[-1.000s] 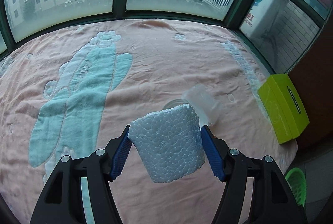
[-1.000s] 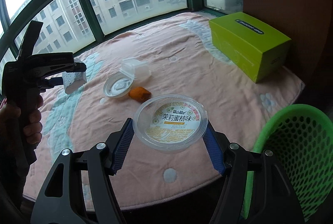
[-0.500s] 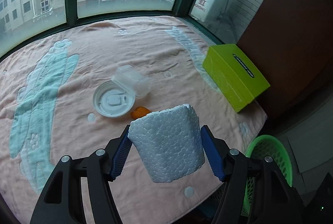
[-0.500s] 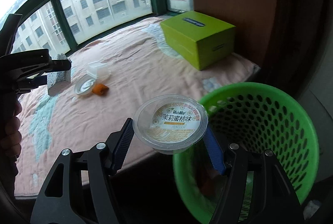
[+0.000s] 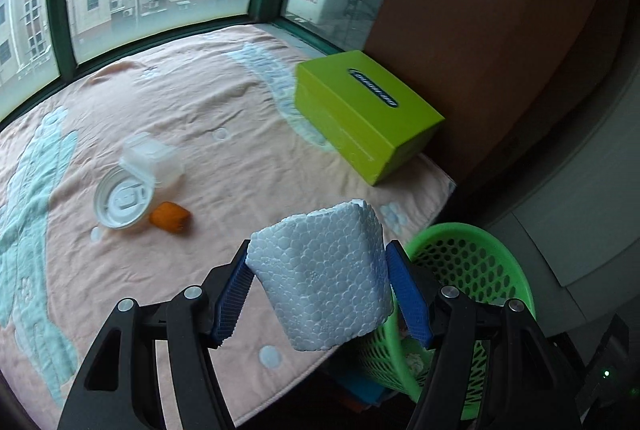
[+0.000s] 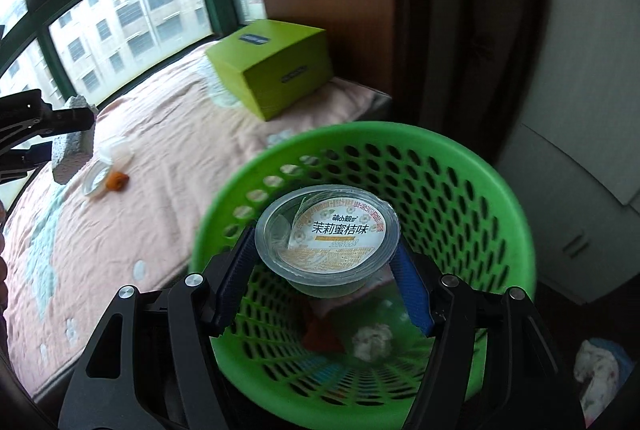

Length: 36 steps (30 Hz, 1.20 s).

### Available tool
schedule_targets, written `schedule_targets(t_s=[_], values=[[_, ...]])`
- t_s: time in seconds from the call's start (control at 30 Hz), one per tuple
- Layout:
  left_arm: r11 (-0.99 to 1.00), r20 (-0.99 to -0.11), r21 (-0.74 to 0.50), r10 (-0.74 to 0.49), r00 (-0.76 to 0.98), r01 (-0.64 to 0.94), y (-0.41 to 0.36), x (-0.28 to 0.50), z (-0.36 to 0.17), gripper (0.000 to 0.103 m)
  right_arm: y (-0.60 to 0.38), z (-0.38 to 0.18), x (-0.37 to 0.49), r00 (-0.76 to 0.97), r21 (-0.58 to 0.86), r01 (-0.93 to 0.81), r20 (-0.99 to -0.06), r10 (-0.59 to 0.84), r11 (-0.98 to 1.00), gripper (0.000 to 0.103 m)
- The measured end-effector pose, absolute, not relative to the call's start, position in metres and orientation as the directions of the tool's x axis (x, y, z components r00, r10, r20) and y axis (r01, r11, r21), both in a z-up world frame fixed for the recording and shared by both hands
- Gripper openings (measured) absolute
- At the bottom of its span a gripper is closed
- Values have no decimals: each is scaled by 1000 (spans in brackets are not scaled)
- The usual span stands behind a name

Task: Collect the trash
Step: 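Release the jelly cup and foam block into the basket with both grippers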

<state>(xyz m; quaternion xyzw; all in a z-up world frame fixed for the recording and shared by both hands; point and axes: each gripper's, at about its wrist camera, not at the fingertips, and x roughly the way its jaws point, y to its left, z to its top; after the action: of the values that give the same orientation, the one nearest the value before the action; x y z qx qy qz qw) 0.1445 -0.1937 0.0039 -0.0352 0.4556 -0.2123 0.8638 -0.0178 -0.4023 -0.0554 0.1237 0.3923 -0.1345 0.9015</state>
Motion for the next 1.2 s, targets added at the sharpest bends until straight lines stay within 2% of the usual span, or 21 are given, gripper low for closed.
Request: schedule_targets(t_s=[0.27, 0.73, 1.2], values=[[865, -770, -258, -453, 449, 431, -239, 130, 3, 64, -420, -59, -38, 653, 128, 389, -737, -175, 912, 77], [802, -795, -253, -491, 356, 542, -294, 110, -15, 64, -445, -49, -69, 670, 158, 446, -712, -211, 881, 78], [787, -803, -239, -490, 339, 569, -310, 98, -23, 64, -457, -48, -81, 676, 182, 472, -703, -222, 863, 78]])
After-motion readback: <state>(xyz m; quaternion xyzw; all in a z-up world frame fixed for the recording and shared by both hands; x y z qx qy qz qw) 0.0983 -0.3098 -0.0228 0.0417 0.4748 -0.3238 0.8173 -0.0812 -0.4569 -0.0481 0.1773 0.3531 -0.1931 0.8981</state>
